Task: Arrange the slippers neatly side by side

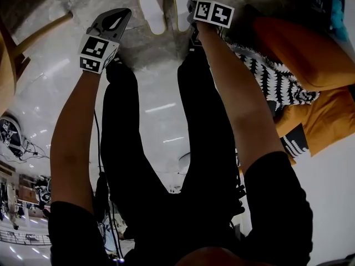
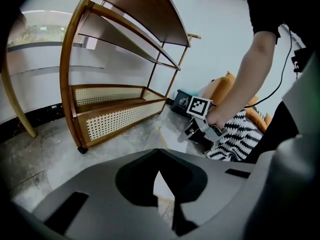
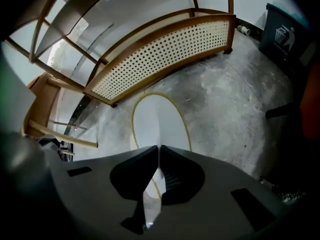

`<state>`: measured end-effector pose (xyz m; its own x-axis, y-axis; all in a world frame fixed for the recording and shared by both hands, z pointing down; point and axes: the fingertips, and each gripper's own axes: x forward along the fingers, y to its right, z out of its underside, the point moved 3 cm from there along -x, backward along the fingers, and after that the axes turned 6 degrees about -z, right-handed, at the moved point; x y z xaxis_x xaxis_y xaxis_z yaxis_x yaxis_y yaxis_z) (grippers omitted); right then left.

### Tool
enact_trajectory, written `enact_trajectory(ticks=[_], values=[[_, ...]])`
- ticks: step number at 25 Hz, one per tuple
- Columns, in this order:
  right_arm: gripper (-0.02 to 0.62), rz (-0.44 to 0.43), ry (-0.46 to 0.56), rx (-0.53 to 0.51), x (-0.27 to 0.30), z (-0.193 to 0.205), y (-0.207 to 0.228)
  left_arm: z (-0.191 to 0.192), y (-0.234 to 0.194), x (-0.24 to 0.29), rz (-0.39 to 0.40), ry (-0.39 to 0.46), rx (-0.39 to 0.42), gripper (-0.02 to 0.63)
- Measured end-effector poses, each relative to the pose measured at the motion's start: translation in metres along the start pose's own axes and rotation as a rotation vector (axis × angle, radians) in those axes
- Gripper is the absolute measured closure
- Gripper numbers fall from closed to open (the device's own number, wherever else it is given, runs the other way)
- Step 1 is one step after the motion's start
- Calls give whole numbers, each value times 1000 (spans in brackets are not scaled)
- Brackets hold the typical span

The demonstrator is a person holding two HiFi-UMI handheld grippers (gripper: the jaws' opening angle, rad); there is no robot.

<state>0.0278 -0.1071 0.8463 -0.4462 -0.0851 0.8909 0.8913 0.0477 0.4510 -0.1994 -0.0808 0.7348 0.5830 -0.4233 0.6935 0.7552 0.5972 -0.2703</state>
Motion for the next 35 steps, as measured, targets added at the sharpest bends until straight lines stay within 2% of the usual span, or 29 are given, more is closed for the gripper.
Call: enact_trajectory(ticks=[10,18,26,31,32,33,35], values=[[555,20,-21,34,60,37,21,43,-12,9,-1,3,-4,591],[554,26,-31,-45,95,36,24,79,-15,5,-6,-3,-4,591],[554,18,-60,-126,97,32,24,86,-11,5,-9,-12,-11,591],[551,-10,-63,-102,98,35,19,79,-7,8,-7,-3,-13,591],[536,-15,-59,-96,98,34,19,76,-7,9,-6,0,-9,591],[464,-17,-54,-93,96,33,19,74,-6,10,-4,2,-6,591],[439,-15,-38,-92,90,32,19,69,-5,9,-2,4,-2,591]])
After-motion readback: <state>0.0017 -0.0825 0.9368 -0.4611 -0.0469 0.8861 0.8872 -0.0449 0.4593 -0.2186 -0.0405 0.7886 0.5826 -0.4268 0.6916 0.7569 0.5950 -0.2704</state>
